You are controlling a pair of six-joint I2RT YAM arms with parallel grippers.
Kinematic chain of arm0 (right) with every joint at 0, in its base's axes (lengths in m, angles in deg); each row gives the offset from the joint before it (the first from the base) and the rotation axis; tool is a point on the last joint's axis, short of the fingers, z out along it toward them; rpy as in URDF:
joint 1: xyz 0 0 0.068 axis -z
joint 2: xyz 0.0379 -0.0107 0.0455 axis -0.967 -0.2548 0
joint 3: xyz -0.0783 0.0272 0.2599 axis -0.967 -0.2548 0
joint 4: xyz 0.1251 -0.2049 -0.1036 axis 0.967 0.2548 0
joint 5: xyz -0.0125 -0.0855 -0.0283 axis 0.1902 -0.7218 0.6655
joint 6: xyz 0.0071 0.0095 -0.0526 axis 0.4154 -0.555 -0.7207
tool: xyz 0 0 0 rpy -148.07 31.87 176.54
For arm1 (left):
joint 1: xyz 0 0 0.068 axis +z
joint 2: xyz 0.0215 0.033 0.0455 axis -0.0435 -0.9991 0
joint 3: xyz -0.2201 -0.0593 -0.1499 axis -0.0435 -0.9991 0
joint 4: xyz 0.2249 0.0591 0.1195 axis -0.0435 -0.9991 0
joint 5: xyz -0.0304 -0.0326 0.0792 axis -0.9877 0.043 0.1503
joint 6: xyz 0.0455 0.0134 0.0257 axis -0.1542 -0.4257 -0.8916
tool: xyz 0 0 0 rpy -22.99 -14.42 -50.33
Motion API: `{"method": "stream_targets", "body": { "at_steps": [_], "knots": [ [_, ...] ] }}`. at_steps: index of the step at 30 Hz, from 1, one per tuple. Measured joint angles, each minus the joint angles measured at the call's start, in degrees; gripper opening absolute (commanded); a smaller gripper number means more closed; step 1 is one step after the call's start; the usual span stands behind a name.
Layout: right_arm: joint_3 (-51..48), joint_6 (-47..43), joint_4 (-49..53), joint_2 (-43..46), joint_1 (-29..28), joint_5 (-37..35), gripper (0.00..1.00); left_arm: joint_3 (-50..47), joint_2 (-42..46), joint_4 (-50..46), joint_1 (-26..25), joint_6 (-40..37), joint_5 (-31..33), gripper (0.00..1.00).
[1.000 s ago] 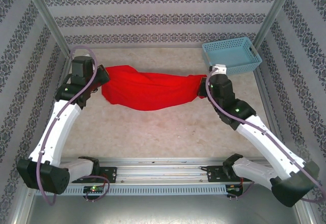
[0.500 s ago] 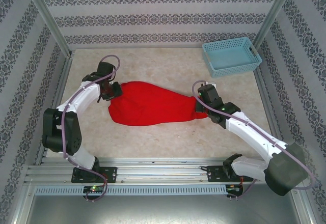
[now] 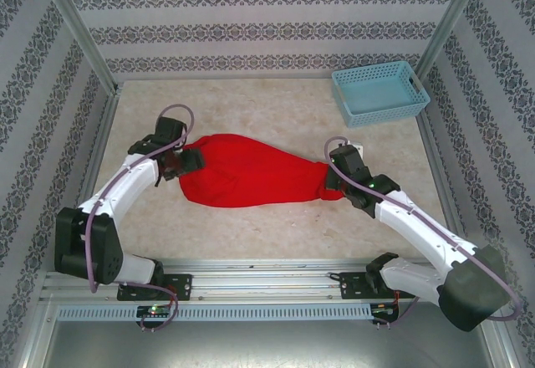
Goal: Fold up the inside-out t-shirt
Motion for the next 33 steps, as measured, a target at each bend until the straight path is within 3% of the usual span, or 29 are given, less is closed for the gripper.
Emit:
{"method": "stream_targets", "body": {
  "at_steps": [7, 8, 14, 19, 25, 33],
  "knots": [
    [2.95, -0.57, 2.01, -0.07, 0.57, 0.02, 0.00, 3.93, -10.49, 1.99, -1.51, 0.15, -4.00, 0.02],
    [4.72, -1.03, 2.51, -0.13, 0.98, -0.02, 0.00, 6.49, -12.41, 1.42, -1.51, 0.11, -4.04, 0.00],
    [17.57, -5.29, 4.15, 0.20, 4.22, -0.02, 0.00, 22.01, -13.86, -1.42, -1.51, -0.37, -3.06, 0.00],
    [27.21, -9.27, 6.49, 2.29, 6.10, 0.02, 0.00, 30.82, -4.66, -2.73, -1.51, -0.92, -0.59, 0.00],
    [35.10, -12.55, 7.56, 5.75, 6.10, 0.79, 0.00, 34.69, 7.28, -2.71, -1.51, -1.64, 2.32, 0.00],
    [36.30, -13.07, 7.76, 4.52, 6.08, 4.92, 0.00, 32.89, 10.14, -5.09, -1.51, -2.10, 4.17, 0.00]
  ]
}}
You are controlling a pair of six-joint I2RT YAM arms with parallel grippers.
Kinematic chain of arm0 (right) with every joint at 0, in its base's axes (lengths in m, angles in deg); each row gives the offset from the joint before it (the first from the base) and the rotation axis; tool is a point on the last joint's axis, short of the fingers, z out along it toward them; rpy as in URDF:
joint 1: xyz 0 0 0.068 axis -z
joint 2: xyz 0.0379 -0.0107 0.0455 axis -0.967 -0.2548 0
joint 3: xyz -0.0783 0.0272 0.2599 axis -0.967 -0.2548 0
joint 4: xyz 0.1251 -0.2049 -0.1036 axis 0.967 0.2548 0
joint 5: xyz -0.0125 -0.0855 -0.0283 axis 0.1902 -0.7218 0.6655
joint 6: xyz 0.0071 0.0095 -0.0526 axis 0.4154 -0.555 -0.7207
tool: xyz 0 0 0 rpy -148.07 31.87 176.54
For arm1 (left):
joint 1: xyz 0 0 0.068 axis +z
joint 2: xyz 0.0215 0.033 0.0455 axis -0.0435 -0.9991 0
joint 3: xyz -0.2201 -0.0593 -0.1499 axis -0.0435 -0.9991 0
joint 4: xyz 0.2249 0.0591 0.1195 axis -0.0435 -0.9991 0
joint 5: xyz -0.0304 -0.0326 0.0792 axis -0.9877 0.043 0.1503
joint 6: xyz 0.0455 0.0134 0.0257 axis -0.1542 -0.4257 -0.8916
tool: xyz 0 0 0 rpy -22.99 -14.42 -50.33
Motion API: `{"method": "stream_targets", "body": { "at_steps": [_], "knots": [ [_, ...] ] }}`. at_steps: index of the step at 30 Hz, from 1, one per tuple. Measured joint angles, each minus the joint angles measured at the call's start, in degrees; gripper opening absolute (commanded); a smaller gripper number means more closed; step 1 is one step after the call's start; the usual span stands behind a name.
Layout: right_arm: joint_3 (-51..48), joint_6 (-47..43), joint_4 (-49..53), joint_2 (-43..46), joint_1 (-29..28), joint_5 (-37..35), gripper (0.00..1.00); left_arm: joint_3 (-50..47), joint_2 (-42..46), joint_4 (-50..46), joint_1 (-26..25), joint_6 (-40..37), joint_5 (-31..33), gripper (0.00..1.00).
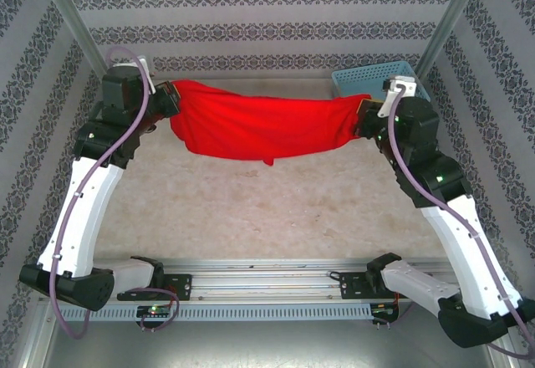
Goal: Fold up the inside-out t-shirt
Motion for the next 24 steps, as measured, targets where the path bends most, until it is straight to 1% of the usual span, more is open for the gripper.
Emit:
{"method": "stream_targets", "body": {
  "at_steps": [3, 4, 5, 7, 8, 9, 11, 13, 15, 16, 18, 20, 22, 24],
  "knots": [
    [-1.40, 1.05, -0.46, -2.84, -0.02, 2.95, 0.00, -1.49, -0.63, -1.64, 0.00, -0.87, -0.02, 0.01],
    [-2.36, 1.57, -0.79, -3.67, -0.04, 4.09, 0.00, -1.66, -1.53, -2.27, 0.00, -1.09, -0.07, 0.07],
    [-3.15, 2.14, -1.07, -4.37, -0.22, 4.76, 0.00, -1.68, -2.75, -2.71, 0.00, -1.29, -0.15, 0.13],
    [-4.50, 3.37, -1.38, -6.71, -0.76, 6.14, 0.00, -1.49, -7.34, -3.37, 0.00, -1.90, -0.20, 0.37],
    [-4.81, 3.87, -1.57, -8.09, -1.05, 6.60, 0.00, -0.90, -10.40, -4.24, 0.00, -2.32, 0.09, 0.46],
    [-4.87, 4.42, -1.66, -9.86, -1.27, 6.69, 0.00, 0.15, -14.03, -5.33, 0.00, -2.51, 0.44, 0.53],
    [-4.87, 5.51, -1.81, -13.14, -1.57, 6.49, 0.00, 1.75, -22.03, -6.73, -0.11, -2.62, 1.57, 0.66],
    [-5.03, 6.58, -1.73, -16.02, -1.49, 5.77, 0.00, 0.28, -27.61, -7.43, -0.76, -2.60, 3.72, 0.77],
    [-5.99, 7.26, -1.75, -17.33, -0.68, 5.22, 0.00, -4.22, -27.85, -8.04, -2.58, -2.73, 5.97, 0.78],
    [-6.73, 7.65, -1.77, -17.40, 0.02, 5.05, 0.00, -7.04, -26.47, -8.35, -4.13, -2.71, 6.86, 0.78],
    [-7.74, 8.26, -1.75, -17.40, 1.49, 4.92, 0.00, -12.41, -21.99, -8.11, -7.50, -2.47, 7.96, 0.77],
    [-8.31, 8.70, -1.79, -17.40, 2.78, 4.87, 0.00, -17.81, -15.61, -8.02, -11.15, -2.03, 8.15, 0.75],
    [-8.72, 9.14, -1.86, -17.35, 3.50, 4.85, 0.00, -22.12, -10.91, -7.67, -13.73, -1.16, 7.89, 0.72],
    [-9.27, 9.53, -2.10, -17.33, 3.78, 4.72, 0.00, -26.47, -8.83, -6.78, -15.08, 0.09, 7.45, 0.69]
  ]
}}
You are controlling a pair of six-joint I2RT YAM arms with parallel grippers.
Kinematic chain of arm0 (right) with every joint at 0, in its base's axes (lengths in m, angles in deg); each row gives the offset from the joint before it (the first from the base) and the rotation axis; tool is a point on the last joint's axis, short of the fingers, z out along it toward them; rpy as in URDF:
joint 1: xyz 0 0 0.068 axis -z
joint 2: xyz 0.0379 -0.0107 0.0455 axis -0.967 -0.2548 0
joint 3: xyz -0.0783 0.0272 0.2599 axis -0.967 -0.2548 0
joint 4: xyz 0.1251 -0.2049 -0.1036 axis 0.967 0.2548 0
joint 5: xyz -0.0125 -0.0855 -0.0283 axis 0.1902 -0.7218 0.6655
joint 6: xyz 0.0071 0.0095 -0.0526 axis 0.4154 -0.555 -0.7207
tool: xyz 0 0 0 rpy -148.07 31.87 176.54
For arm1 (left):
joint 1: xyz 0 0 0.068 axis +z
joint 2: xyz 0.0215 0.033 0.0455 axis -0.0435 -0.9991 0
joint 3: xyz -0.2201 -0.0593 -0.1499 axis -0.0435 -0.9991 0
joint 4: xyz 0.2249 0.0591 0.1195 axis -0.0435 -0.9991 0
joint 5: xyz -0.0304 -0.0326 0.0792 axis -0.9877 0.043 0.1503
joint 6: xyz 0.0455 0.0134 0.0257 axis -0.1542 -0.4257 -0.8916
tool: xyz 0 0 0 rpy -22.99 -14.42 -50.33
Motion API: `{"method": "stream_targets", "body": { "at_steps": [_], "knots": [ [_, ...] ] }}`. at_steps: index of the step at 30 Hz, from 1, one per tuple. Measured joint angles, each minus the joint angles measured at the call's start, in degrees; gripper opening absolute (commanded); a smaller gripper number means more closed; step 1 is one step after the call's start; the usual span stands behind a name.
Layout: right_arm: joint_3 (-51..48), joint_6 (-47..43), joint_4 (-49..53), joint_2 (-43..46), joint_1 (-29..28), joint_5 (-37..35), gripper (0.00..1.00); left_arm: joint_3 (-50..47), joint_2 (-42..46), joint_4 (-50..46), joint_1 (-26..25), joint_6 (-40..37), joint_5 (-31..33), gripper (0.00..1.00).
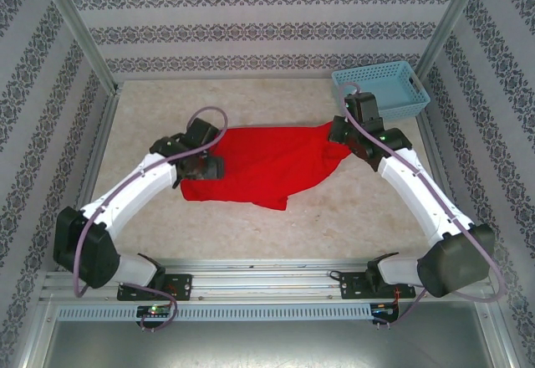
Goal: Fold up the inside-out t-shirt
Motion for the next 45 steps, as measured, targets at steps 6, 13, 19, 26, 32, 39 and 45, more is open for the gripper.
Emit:
{"method": "stream_targets", "body": {
  "at_steps": [6, 13, 19, 26, 32, 39, 45],
  "knots": [
    [-1.95, 0.42, -0.31, 0.55, 0.00, -0.02, 0.00, -14.29, -1.33, 5.16, -0.66, 3.10, -2.58, 0.64],
    [-2.89, 0.42, -0.11, 2.14, 0.72, 0.00, 0.00, -14.45, -6.05, 13.60, -0.46, 3.41, -1.95, 0.50],
    [-3.13, 0.31, 0.13, 4.11, 1.86, -0.11, 0.00, -11.17, -8.13, 15.85, 1.27, 2.23, -0.22, 0.07],
    [-3.52, -1.05, 1.25, 5.66, 4.59, -0.50, 0.00, -4.04, 0.76, 13.55, 2.51, 1.68, -1.22, 0.00],
    [-3.48, -3.37, 3.76, 7.43, 5.60, -1.75, 0.00, 7.41, 17.62, 13.22, 2.51, 0.74, -1.73, 0.00],
    [-0.70, -4.59, 5.42, 7.32, 6.16, -2.29, 0.00, 11.61, 17.62, 11.28, 5.92, -0.35, 1.57, 0.00],
    [1.90, -4.37, 5.53, -0.94, 8.61, -0.57, 0.00, 10.51, 5.64, 7.39, 13.86, 0.90, -2.36, 0.00]
  ]
}}
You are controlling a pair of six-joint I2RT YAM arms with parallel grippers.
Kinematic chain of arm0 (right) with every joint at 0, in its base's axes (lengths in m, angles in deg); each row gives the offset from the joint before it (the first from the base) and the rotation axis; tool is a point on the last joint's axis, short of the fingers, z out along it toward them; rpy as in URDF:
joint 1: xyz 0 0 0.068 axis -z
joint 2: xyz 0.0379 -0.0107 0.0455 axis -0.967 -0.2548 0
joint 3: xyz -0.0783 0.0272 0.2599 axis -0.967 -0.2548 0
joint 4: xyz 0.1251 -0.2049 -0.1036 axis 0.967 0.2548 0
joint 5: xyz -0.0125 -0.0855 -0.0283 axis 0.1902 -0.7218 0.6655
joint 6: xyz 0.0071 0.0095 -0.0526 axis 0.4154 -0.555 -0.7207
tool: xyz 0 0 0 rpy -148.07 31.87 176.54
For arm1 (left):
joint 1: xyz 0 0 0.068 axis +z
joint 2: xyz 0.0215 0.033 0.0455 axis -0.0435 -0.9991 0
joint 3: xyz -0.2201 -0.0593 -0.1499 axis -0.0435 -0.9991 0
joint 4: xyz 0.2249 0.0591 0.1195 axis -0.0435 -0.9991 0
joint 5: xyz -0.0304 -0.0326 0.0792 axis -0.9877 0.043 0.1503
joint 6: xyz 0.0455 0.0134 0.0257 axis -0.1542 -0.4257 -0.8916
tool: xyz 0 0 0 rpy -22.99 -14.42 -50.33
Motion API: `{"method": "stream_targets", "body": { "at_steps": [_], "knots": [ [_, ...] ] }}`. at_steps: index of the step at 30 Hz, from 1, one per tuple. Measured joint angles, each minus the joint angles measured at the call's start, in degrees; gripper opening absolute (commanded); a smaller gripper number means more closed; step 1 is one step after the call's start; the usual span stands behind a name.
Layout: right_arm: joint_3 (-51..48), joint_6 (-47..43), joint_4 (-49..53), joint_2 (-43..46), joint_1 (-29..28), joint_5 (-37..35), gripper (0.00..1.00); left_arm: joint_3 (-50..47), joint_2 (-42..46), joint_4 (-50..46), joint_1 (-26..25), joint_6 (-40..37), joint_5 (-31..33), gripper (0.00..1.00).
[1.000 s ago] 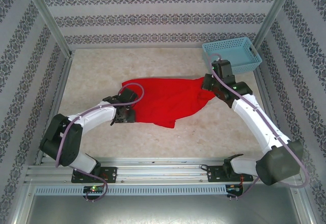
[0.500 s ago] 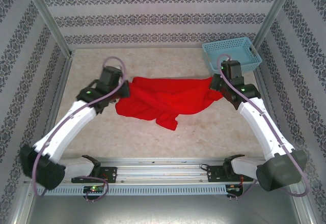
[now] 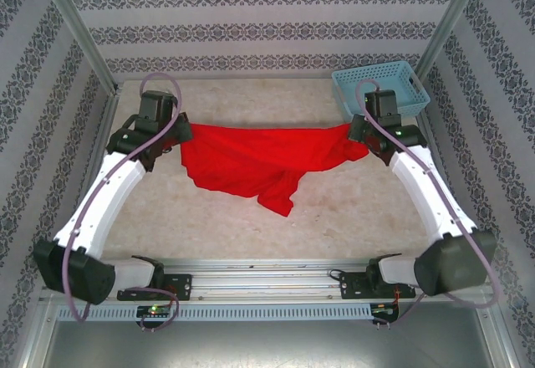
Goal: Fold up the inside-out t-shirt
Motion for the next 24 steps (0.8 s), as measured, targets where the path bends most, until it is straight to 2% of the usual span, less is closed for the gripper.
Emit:
{"method": "stream_targets", "body": {
  "at_steps": [5, 10, 13, 19, 24],
  "knots": [
    [2.80, 0.02, 1.16, -3.41, -0.04, 3.19, 0.00, 2.21, -1.92, -2.60, 1.22, 0.15, -3.06, 0.00],
    [12.74, 0.02, 0.74, -5.68, -1.14, 4.66, 0.00, 10.82, -3.45, -3.63, 3.13, 0.15, -3.54, 0.00],
    [21.42, -0.31, 0.44, -9.88, -4.66, 4.79, 0.00, 16.50, -2.16, -5.07, 4.04, -0.11, -2.80, 0.00],
    [42.91, -1.64, -0.50, -25.20, -13.07, 5.62, 0.00, 27.28, 6.12, -7.52, 4.42, -1.73, -0.57, 0.00],
    [53.42, -3.21, -0.61, -33.64, -16.37, 6.49, 0.00, 28.83, 13.66, -7.69, 4.39, -2.40, -4.90, 0.00]
  ]
}}
